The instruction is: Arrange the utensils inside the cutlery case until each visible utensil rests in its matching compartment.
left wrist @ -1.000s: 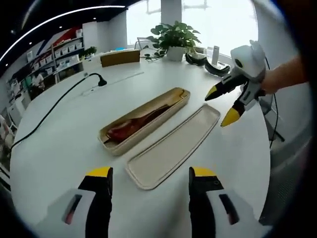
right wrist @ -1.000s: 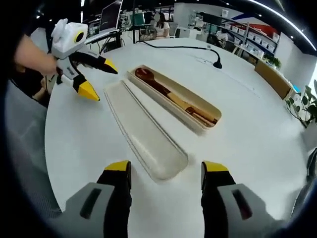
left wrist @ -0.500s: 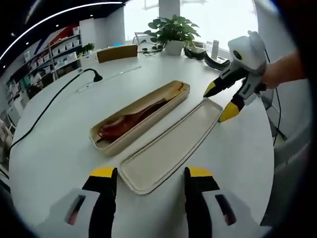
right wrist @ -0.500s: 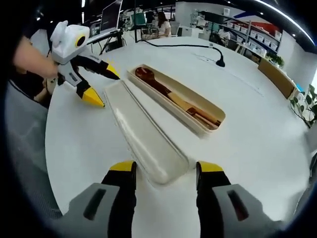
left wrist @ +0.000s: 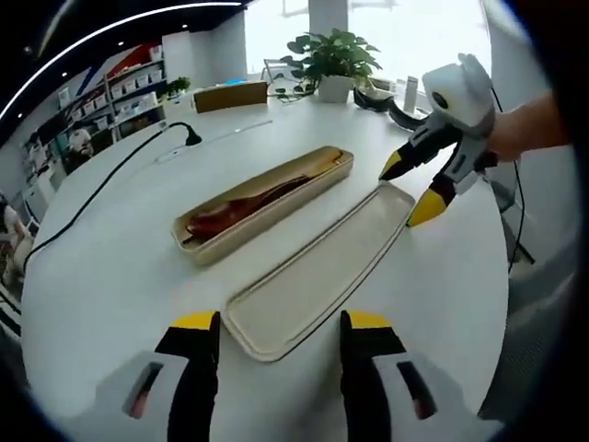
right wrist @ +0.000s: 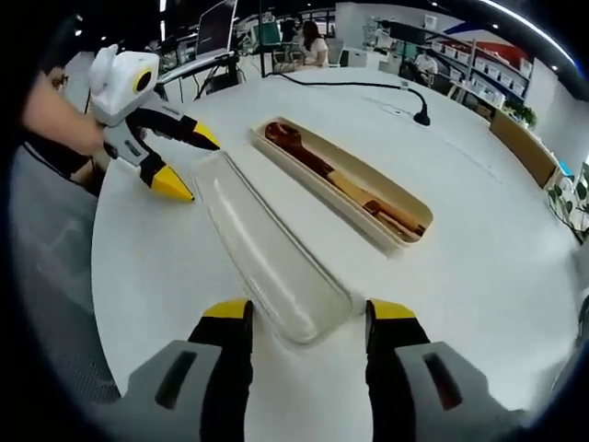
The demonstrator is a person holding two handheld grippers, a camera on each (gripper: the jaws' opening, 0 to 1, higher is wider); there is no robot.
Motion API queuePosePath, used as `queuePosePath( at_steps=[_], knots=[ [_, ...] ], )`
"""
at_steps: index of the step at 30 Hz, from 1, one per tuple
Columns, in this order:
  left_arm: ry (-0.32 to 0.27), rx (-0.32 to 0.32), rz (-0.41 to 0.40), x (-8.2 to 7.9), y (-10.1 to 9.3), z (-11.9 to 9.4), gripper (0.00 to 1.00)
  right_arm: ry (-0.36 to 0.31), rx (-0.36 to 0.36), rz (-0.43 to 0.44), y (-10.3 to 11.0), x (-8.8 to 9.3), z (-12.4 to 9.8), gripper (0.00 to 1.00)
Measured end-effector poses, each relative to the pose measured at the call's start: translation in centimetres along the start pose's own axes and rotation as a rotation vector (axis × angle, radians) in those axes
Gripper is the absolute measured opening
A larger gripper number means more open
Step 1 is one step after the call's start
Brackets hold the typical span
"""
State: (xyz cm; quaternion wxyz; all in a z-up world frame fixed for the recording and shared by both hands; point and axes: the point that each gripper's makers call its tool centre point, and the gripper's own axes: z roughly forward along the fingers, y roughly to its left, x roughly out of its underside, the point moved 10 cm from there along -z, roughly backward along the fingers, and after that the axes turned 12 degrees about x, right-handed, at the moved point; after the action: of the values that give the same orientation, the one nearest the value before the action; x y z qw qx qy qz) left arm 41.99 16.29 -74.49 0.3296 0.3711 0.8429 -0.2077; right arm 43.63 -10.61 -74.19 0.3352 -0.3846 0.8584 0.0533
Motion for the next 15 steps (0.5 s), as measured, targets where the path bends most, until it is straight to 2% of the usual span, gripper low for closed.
queuePosePath(
  at_steps=[10,12,13,15],
  knots=[
    [-0.013,-0.032,-0.055,2.3,-1.8,-1.7,0.51,0.021,0.003,-0.005,2.9,0.4,-1.0,0.49],
    [0.024,-0.021,-0.06,2.8,-1.9,-1.7,0.51,0.019,0.009,0.007,3.3,0.5,-1.1,0.51],
    [-0.005,-0.026,-0.065,2.9,-1.7,-1.7,0.51,0.022,0.012,0.01,3.5,0.6,-1.2,0.51],
    [0.0,-0.029,-0.085,3.0,-1.9,-1.8,0.52,0.023,0.017,0.014,4.0,0.6,-1.2,0.51]
  ],
)
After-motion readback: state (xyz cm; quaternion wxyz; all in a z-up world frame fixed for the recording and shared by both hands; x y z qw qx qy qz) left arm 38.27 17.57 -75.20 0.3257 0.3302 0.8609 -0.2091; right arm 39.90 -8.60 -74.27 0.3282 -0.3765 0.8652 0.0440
